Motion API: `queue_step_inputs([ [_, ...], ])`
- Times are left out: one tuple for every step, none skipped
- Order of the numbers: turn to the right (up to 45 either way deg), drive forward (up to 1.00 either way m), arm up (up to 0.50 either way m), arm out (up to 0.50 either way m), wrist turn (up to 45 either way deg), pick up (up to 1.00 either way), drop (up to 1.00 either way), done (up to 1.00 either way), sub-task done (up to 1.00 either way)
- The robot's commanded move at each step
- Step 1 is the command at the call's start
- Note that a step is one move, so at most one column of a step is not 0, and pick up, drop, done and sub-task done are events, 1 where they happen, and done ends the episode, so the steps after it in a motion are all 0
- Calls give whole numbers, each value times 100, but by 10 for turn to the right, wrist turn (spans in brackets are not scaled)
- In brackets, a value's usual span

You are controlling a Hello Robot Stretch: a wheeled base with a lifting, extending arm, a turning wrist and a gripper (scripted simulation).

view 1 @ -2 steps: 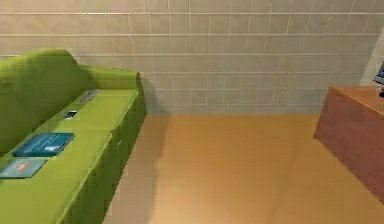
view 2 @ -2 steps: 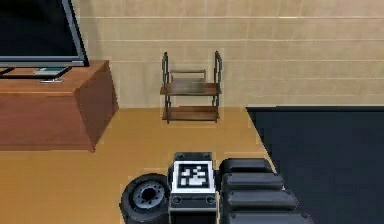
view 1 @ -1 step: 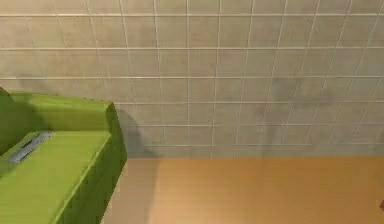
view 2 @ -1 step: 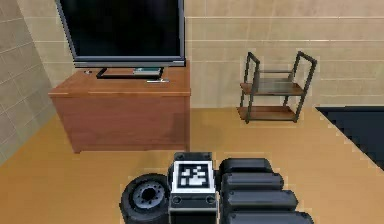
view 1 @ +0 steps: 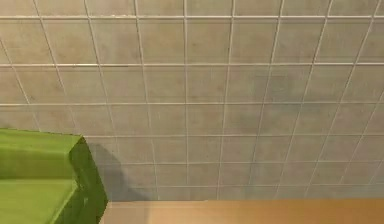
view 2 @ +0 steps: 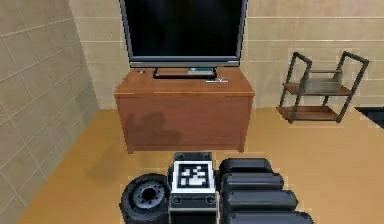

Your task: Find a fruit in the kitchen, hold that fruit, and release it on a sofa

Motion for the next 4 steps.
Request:
queue_step_inputs([
  [450,0,0,0,0,0,0,0,0],
  [420,0,0,0,0,0,0,0,0],
  [-450,0,0,0,0,0,0,0,0],
  [-450,0,0,0,0,0,0,0,0],
])
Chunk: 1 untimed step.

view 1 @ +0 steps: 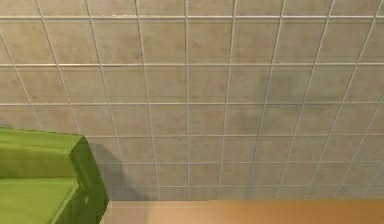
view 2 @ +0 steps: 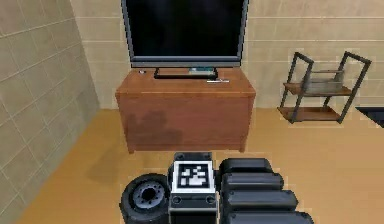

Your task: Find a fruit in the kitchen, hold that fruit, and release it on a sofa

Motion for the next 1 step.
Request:
queue_step_inputs([
  [-60,0,0,0,0,0,0,0,0],
])
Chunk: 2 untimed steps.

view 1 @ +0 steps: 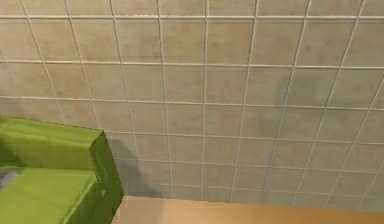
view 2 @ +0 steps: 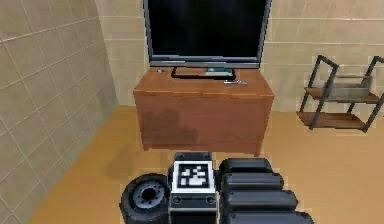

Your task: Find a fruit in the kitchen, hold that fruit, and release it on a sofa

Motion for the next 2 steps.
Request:
queue_step_inputs([
  [-30,0,0,0,0,0,0,0,0],
  [450,0,0,0,0,0,0,0,0],
])
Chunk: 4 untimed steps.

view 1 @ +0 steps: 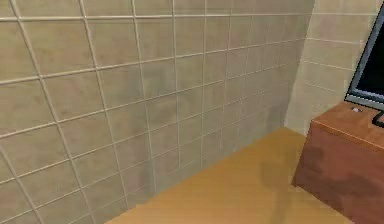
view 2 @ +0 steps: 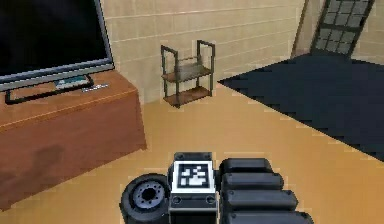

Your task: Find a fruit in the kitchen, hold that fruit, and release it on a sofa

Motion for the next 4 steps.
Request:
queue_step_inputs([
  [450,0,0,0,0,0,0,0,0],
  [180,0,0,0,0,0,0,0,0],
  [-450,0,0,0,0,0,0,0,0],
  [-450,0,0,0,0,0,0,0,0],
])
